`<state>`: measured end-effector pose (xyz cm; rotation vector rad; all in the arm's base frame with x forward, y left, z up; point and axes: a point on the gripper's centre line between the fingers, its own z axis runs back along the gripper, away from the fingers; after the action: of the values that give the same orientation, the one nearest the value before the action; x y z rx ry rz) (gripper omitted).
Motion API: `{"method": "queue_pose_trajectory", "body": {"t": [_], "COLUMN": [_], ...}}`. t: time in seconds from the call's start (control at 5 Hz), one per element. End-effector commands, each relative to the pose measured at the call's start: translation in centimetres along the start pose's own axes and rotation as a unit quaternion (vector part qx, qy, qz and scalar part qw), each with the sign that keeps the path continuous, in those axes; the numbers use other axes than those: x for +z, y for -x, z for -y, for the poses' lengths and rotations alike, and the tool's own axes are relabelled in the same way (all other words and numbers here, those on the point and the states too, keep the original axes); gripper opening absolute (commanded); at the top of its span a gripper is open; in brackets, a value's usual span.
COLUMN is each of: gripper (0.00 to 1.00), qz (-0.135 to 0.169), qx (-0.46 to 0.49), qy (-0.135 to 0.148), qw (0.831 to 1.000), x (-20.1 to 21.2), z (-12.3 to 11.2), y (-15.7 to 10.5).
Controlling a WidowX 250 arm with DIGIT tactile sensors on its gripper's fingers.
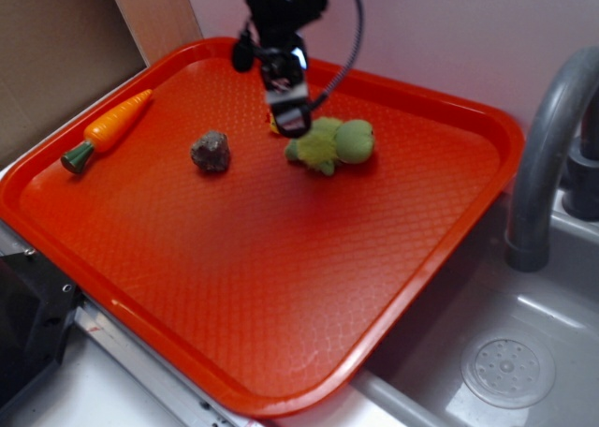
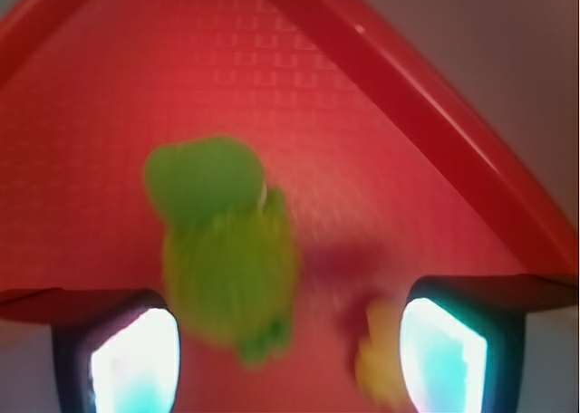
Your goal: Grab the green animal.
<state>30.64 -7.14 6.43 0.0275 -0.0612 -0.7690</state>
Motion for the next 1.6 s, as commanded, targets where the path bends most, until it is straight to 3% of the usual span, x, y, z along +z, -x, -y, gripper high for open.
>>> {"method": "queue_pose_trajectory", "body": {"t": [0.0, 0.6, 0.8, 1.0, 1.2, 1.4], "gripper": [1.00, 1.00, 0.00, 0.00, 0.00, 0.00], "qz": [0.006, -0.037, -0.048, -0.040, -0.035, -0.045], "qx": [-0.044, -0.043, -0.025, -0.015, 0.064, 0.188], "qy": [-0.008, -0.001, 0.001, -0.008, -0.032, -0.028], "qw": [0.999, 0.998, 0.999, 0.999, 0.997, 0.981], "x": [-1.0, -3.6, -3.9, -2.3, 2.7, 7.8], "z": [1.8, 3.0, 2.7, 2.5, 1.6, 0.8], "y": [-1.7, -1.2, -1.0, -0.4, 1.1, 4.2]}}
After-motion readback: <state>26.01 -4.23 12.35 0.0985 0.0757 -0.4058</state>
